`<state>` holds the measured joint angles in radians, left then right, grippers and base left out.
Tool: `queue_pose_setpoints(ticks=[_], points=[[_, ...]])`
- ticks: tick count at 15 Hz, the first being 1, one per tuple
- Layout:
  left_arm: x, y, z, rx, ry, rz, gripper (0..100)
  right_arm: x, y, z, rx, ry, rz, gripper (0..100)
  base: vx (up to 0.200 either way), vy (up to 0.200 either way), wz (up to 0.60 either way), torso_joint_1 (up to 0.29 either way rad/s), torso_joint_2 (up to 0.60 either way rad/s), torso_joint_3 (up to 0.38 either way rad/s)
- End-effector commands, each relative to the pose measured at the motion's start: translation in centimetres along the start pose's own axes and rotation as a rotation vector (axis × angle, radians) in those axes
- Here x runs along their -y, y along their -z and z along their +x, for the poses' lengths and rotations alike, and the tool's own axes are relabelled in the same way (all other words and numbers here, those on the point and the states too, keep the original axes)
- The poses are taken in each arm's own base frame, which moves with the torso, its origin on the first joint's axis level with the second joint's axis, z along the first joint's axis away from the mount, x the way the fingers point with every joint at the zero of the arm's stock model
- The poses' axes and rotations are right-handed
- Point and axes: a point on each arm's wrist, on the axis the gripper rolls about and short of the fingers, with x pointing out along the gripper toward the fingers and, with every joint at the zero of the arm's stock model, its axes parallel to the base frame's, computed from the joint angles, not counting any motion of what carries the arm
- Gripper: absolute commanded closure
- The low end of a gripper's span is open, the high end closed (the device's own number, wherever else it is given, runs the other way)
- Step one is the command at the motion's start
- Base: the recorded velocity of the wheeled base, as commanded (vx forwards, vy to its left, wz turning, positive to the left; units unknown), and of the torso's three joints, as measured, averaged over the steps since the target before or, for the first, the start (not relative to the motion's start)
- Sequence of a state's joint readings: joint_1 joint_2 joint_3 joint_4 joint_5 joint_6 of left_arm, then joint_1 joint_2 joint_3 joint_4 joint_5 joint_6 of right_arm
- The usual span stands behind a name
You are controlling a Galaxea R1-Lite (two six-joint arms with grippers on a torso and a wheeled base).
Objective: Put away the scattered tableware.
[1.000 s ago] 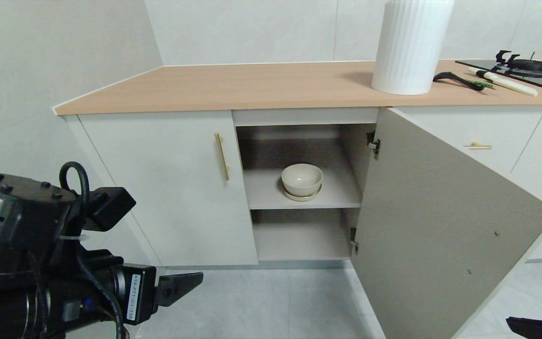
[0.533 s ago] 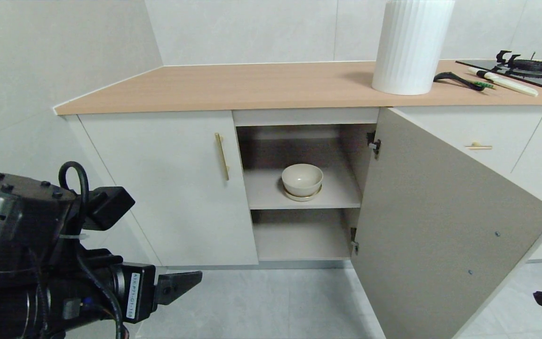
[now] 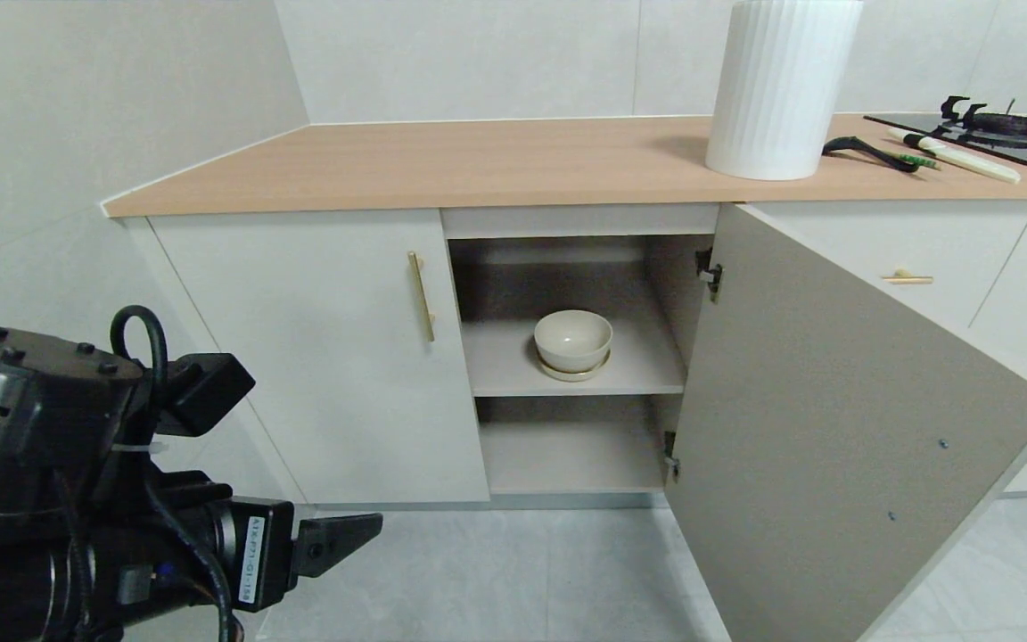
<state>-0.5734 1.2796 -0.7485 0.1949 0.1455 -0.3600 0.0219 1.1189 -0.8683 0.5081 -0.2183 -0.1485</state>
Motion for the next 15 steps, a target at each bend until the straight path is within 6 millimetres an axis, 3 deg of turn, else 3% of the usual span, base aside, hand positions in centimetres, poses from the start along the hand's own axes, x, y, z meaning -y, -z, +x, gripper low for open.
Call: queue_pose_setpoints(ticks=[1, 8, 15], points=[[0.0, 0.0, 0.0, -0.001, 0.0, 0.0, 0, 0.5, -0.8, 2.0, -0.035, 0.034, 0.036, 0, 0.0, 0.0, 0.0, 0.0, 0.0, 0.0], [0.0, 0.0, 0.0, -0.001, 0.0, 0.0, 0, 0.5, -2.3, 6.2, -0.009, 0.051, 0.127, 0, 0.0, 0.0, 0.0, 0.0, 0.0, 0.0], [0.0, -0.1, 0.0, 0.003, 0.001, -0.002, 0, -2.3, -2.5, 7.1, 0.059, -0.039, 0.128, 0, 0.0, 0.0, 0.0, 0.0, 0.0, 0.0]])
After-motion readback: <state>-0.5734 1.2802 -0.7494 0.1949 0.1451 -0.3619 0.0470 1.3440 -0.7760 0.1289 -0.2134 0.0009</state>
